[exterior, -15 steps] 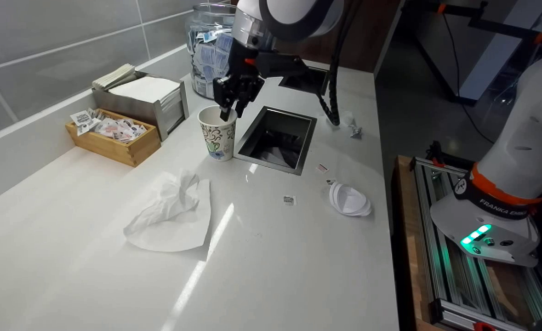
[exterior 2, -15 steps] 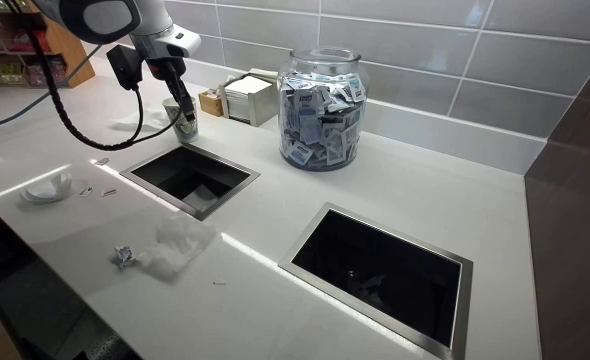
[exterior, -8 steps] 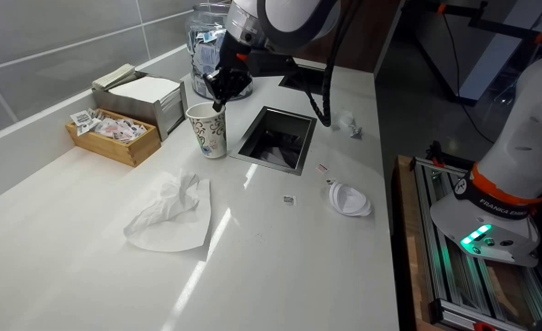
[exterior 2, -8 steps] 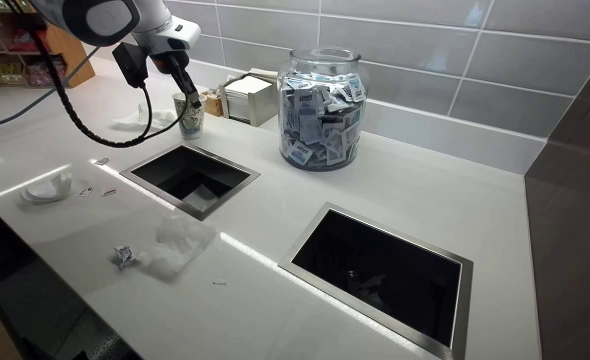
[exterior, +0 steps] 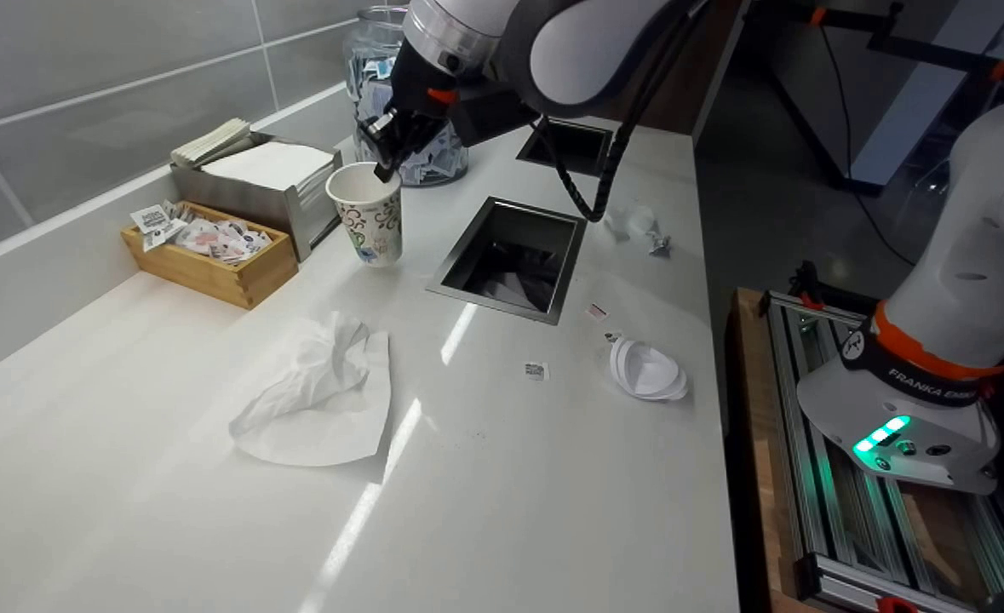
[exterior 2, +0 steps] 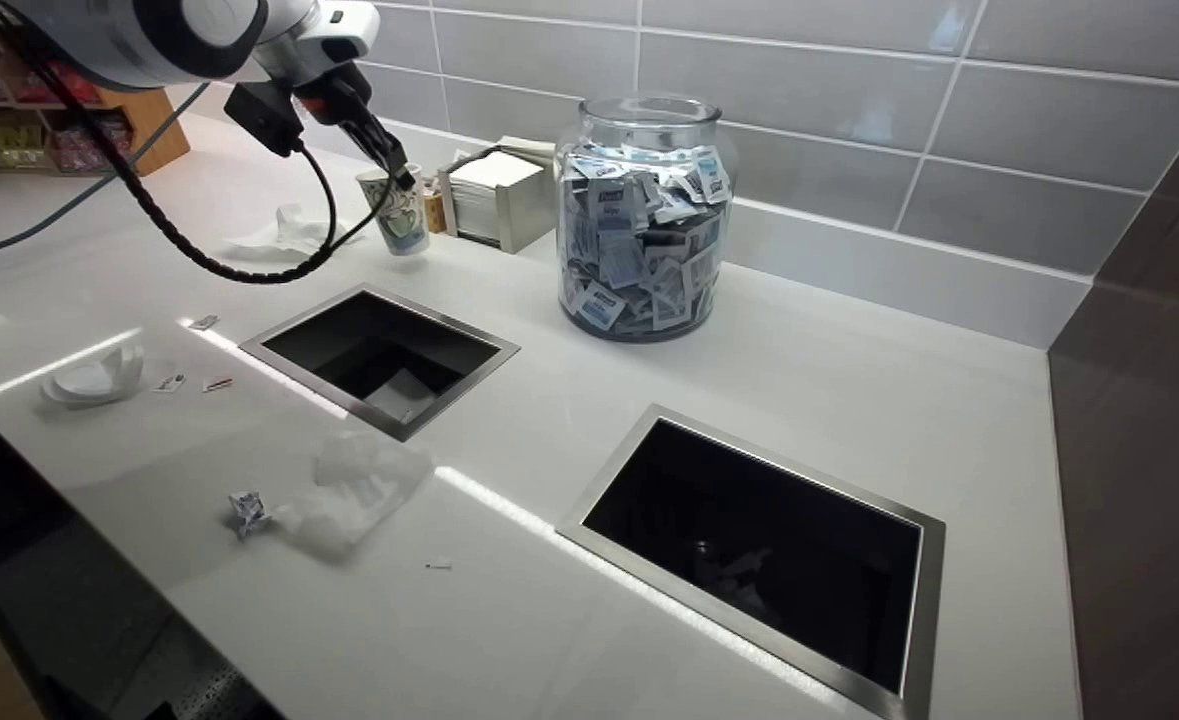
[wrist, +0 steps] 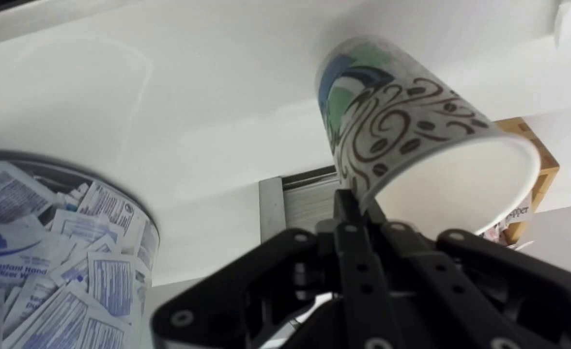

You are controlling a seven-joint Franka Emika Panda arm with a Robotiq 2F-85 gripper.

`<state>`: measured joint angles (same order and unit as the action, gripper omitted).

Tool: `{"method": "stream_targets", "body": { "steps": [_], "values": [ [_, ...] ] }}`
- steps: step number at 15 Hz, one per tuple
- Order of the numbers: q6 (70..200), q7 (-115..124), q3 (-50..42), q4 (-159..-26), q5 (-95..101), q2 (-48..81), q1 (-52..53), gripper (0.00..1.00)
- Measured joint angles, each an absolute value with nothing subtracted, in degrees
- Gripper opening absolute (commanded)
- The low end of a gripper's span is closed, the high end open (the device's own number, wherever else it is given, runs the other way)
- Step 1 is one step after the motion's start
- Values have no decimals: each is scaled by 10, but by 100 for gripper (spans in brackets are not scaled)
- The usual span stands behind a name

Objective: Put the cup upside down

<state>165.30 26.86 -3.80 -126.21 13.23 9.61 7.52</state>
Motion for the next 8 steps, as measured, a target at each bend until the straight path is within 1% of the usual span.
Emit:
{"method": "stream_targets", "body": {
  "steps": [5,8],
  "values": [
    [1657,419,-124,-1256,361,93,148,1],
    [1626,509,-189,-1231,497,93,208,1]
  ]
}}
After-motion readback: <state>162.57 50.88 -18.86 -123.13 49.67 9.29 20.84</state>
